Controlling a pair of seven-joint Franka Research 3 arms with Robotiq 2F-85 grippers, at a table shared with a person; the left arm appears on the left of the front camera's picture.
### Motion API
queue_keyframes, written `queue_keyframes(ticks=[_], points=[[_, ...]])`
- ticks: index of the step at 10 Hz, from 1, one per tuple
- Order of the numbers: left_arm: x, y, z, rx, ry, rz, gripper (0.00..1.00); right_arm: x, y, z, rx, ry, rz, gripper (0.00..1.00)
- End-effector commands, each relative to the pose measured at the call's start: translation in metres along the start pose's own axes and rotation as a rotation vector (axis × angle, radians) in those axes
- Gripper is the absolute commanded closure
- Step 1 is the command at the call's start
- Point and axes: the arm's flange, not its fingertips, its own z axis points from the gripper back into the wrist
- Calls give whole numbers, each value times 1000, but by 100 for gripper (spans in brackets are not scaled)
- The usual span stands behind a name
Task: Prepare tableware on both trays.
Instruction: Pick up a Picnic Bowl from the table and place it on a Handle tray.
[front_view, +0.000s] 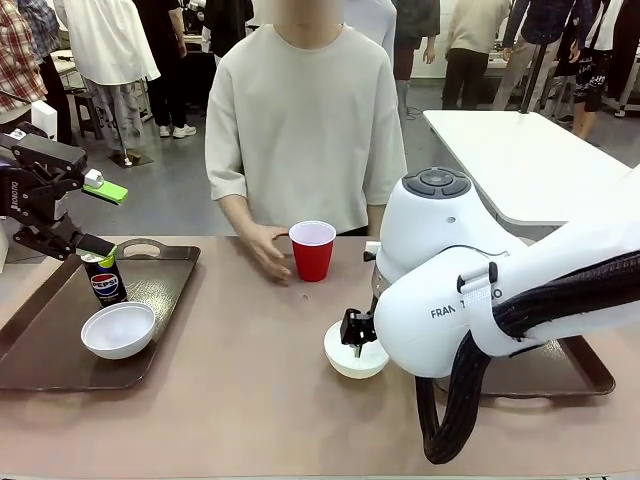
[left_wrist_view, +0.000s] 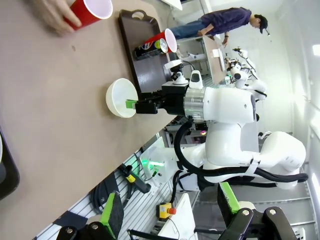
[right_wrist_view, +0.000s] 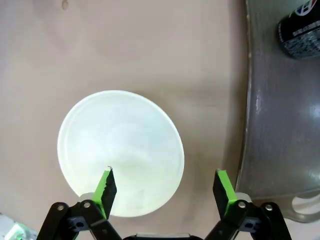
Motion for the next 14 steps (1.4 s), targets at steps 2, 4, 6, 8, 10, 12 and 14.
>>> queue_keyframes(ticks=[2, 4, 6, 8, 10, 12, 14], points=[[1, 0, -1, -16, -2, -13, 0, 15, 0, -18, 24, 23, -30, 47], [1, 0, -1, -16, -2, -13, 0, 17, -2, -22, 39, 44, -35, 100], [1, 0, -1, -16, -2, -13, 0, 16, -2, -22, 44, 49, -32, 100], [1, 0, -1, -16, -2, -13, 0, 16, -1, -22, 36, 44, -35, 96], [1, 0, -1, -16, -2, -13, 0, 16, -1, -16, 19, 32, -32, 100], [1, 0, -1, -16, -2, -13, 0, 11, 2, 6, -14, 54, 34, 99], [1, 0, -1, -16, -2, -13, 0, 1, 1, 58, 20, -16, 63, 99]])
